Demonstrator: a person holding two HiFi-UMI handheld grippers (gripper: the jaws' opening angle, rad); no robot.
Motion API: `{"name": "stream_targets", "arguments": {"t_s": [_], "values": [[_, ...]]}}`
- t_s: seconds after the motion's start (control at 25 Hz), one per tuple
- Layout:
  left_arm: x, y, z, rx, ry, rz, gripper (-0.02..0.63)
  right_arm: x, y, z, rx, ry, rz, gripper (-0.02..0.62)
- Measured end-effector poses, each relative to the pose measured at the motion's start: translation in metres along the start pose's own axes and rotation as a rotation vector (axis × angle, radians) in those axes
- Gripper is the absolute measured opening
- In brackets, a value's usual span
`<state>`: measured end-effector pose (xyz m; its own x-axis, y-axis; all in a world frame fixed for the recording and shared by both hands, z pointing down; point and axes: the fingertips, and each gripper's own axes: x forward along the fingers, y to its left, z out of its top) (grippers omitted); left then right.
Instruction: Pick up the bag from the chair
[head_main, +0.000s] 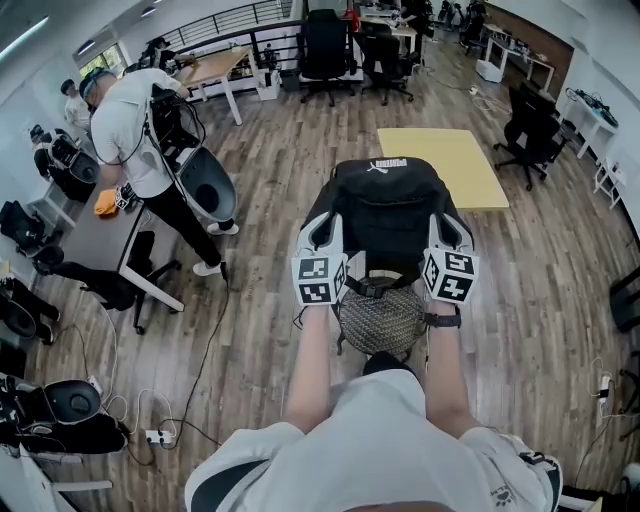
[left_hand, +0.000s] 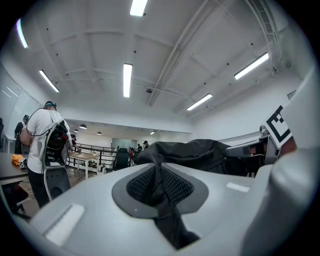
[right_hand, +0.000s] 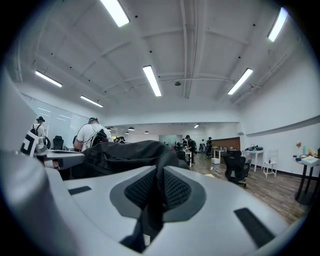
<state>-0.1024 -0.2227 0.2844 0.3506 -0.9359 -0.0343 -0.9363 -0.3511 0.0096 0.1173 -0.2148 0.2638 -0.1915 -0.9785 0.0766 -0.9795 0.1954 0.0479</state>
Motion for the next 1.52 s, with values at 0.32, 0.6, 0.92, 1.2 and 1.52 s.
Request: {"name": "stream_targets", "arguments": {"t_s": [0.32, 0.6, 0.92, 1.2, 1.52], "values": [[-0.008, 0.006, 0.031, 0.026, -0.058, 0.003, 0.046, -0.007, 0.009, 0.030, -0.012, -0.064, -0.001, 0.043], [-0.016, 0.000, 0.049, 0.042, -0.087, 0.004, 0.046, -0.016, 0.011, 0.044, -0.026, -0.098, -0.010, 0.043], [-0.017, -0.012, 0.061, 0.071, -0.111, -0.010, 0.046, -0.019, 0.007, 0.049, -0.046, -0.116, -0.029, 0.043], [-0.019, -0.021, 0.067, 0.078, -0.121, -0.008, 0.046, -0.027, -0.002, 0.053, -0.035, -0.135, -0.019, 0.043], [-0.010, -0.024, 0.064, 0.090, -0.105, -0.017, 0.046, -0.022, -0.009, 0.046, -0.017, -0.128, -0.023, 0.043]]}}
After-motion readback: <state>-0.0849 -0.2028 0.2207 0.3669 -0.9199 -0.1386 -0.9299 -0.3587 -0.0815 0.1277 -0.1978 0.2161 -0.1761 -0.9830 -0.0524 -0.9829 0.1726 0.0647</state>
